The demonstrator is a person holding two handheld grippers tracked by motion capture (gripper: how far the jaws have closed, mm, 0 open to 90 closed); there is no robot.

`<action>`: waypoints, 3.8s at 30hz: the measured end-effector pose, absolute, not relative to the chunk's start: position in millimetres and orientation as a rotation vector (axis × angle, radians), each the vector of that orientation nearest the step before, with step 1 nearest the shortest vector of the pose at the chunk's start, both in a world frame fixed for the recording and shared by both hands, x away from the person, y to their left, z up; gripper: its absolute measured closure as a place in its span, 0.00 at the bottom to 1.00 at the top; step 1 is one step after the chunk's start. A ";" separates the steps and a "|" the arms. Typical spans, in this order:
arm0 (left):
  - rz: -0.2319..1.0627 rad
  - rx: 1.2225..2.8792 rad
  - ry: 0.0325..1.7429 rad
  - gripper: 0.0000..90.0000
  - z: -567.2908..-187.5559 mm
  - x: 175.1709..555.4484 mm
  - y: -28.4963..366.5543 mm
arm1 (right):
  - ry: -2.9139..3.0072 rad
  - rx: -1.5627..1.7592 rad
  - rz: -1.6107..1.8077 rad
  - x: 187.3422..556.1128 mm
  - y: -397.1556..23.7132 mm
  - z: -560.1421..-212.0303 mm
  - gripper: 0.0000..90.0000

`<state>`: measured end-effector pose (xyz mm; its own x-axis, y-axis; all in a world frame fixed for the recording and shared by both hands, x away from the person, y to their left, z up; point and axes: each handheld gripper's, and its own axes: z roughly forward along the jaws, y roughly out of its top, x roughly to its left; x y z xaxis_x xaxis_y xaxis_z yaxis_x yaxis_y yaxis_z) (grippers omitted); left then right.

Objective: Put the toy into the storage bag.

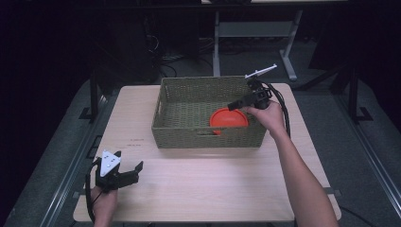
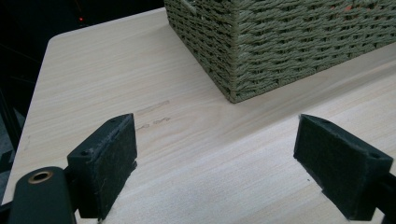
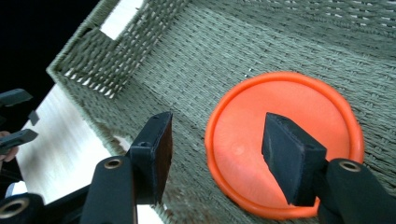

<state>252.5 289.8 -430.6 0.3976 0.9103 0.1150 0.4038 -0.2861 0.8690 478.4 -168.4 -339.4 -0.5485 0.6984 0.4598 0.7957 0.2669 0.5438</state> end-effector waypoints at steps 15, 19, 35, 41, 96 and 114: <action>0.809 1.859 1.137 0.14 -430.9 253.0 290.5 | -2.392 -1.392 -1.180 465.3 -181.6 -327.4 0.40; 0.809 1.859 1.137 0.14 -431.0 253.1 290.7 | -2.399 -1.393 -1.184 462.2 -185.3 -324.9 0.39; 0.804 1.859 1.144 0.14 -431.4 253.6 291.2 | -2.373 -1.349 -1.238 446.3 -198.8 -319.7 0.37; 0.803 1.857 1.147 0.14 -431.4 253.6 291.3 | -2.385 -1.329 -1.238 437.7 -201.5 -317.0 0.35; 0.808 1.861 1.150 0.14 -431.7 253.0 291.5 | -2.264 -1.360 -1.386 365.4 -285.3 -358.5 0.30; 0.806 1.864 1.156 0.14 -432.6 253.1 290.8 | -2.253 -1.406 -1.345 338.9 -313.2 -393.8 0.30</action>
<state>253.1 290.8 -432.6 0.3845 0.9166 0.1092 0.4193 -0.2788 0.8640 338.9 -313.2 -393.8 -0.5431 0.6363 0.5478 0.7842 0.1513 0.6018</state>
